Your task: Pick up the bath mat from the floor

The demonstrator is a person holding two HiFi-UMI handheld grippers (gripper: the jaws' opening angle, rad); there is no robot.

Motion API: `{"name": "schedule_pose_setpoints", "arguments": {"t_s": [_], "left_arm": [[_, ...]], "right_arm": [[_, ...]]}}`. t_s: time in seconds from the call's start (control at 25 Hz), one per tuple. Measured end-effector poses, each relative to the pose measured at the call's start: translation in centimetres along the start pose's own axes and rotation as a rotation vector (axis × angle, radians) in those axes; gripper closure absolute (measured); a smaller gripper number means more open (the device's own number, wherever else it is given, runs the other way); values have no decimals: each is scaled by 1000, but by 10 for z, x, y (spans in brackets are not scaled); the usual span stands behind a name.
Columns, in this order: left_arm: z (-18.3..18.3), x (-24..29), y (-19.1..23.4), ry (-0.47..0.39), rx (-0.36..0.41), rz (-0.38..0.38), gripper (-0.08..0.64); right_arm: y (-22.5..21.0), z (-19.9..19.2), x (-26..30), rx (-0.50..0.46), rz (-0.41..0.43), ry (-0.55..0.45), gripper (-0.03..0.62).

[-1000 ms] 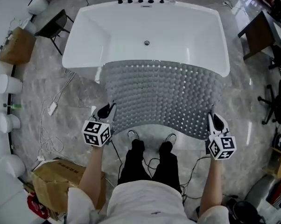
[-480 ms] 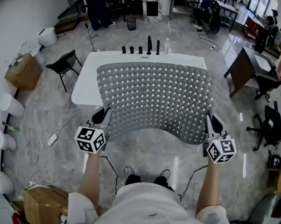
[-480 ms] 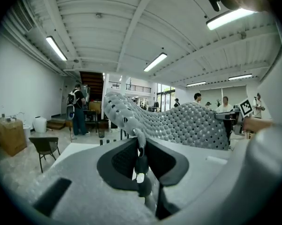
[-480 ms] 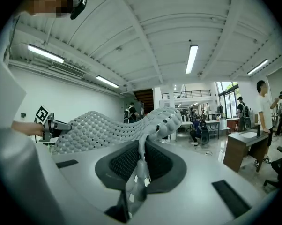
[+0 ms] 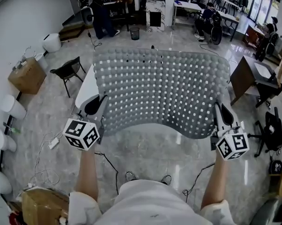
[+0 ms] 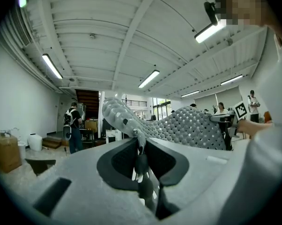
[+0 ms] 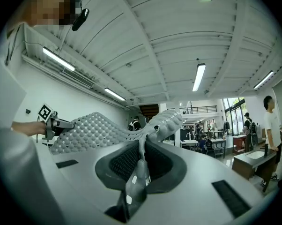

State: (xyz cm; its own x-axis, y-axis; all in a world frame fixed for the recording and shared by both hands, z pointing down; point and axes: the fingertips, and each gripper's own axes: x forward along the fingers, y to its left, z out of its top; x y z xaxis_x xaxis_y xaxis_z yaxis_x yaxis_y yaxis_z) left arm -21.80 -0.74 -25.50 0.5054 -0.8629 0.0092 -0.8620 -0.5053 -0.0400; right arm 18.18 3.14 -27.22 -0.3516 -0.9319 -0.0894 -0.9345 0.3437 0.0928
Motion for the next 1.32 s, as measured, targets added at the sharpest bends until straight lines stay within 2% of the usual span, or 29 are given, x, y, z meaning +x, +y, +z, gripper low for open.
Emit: {"name": "schedule_pose_setpoints", "arguments": {"t_s": [0.16,0.4,1.32], "left_arm": [[16,-11,-2,-37,6,23,506],[26,-9,-6,-65,4,42,509],[57,-5,-17,-131,53,19,509]], "right_arm": [[-6,14,-8,4,-3,-29,549],[-12,33,-12,-101,-33,-66,557],[-29,59,-34,-116,-103,-149,557]]}}
